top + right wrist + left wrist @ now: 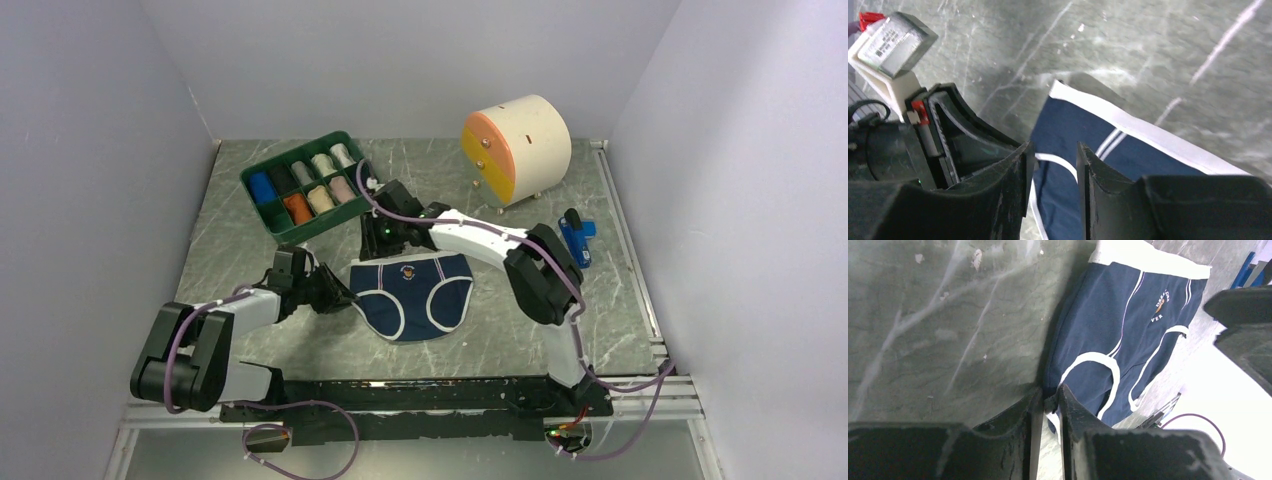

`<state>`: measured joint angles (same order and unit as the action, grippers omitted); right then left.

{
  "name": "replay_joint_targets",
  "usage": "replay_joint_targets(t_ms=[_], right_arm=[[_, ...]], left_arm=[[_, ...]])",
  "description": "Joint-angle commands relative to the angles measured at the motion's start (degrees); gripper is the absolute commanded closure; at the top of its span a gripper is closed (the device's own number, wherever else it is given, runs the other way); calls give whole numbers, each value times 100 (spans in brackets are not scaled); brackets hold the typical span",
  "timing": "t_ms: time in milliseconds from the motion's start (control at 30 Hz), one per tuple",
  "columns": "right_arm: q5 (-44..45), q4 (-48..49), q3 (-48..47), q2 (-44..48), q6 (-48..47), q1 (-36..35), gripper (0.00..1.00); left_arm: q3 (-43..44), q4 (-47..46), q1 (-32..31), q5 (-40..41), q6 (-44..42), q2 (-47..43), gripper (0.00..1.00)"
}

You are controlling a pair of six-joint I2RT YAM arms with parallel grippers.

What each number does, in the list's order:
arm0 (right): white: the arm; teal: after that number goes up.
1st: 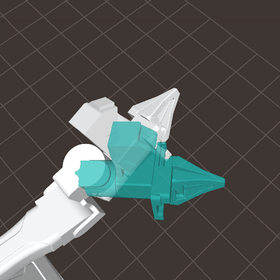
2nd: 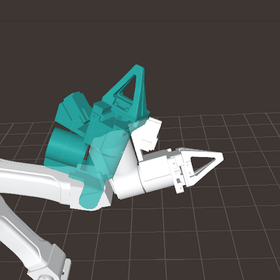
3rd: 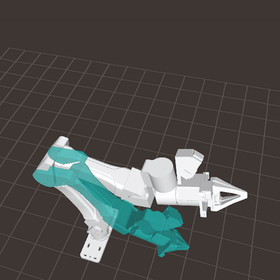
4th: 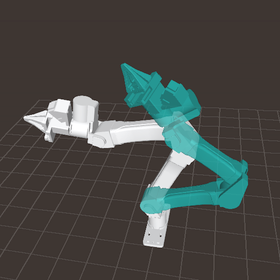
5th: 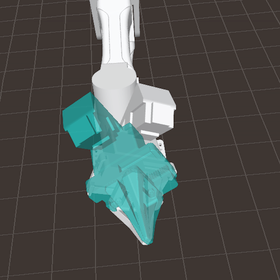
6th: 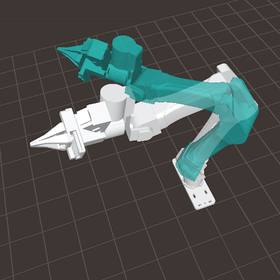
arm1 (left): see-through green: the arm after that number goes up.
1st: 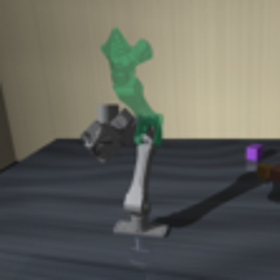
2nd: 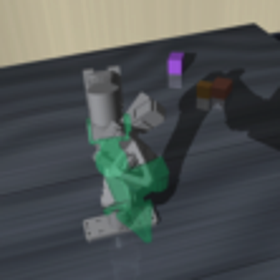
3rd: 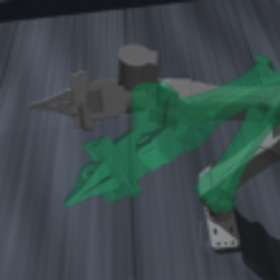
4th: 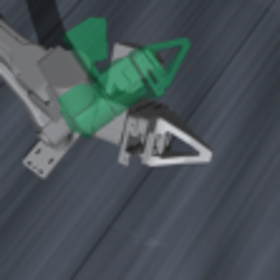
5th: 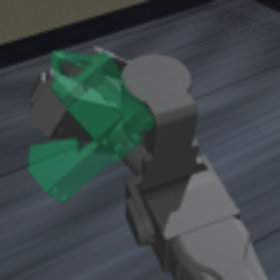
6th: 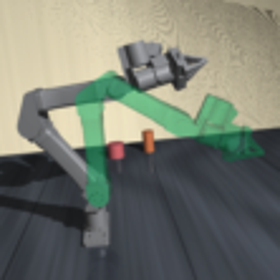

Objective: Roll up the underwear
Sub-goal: Fold the underwear at the center of the board.

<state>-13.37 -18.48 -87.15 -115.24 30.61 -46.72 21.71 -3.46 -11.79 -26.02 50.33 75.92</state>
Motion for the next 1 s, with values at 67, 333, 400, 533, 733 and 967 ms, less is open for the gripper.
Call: replay_joint_targets(t_ms=[67, 333, 400, 533, 733, 967], right_arm=[[882, -277, -1049, -577, 37, -520, 62], [1786, -788, -1940, -1202, -102, -836, 63], [1800, -907, -2082, -1340, -140, -862, 64], [1835, -1033, -2188, -1537, -138, -939, 64], [2139, -1131, -2227, -1645, -147, -1027, 64], [2284, -1302, -2591, -2078, -229, -1068, 64]], left_arm=[[-193, -410, 28, -21, 145, 103, 80], [-120, -282, 28, 27, 33, 28, 86], [-101, -282, 28, 21, 28, 60, 89], [-69, -345, 23, -25, 43, 120, 92], [-92, -316, 26, -29, -21, 105, 94], [-151, -480, 26, -122, 9, 102, 95]])
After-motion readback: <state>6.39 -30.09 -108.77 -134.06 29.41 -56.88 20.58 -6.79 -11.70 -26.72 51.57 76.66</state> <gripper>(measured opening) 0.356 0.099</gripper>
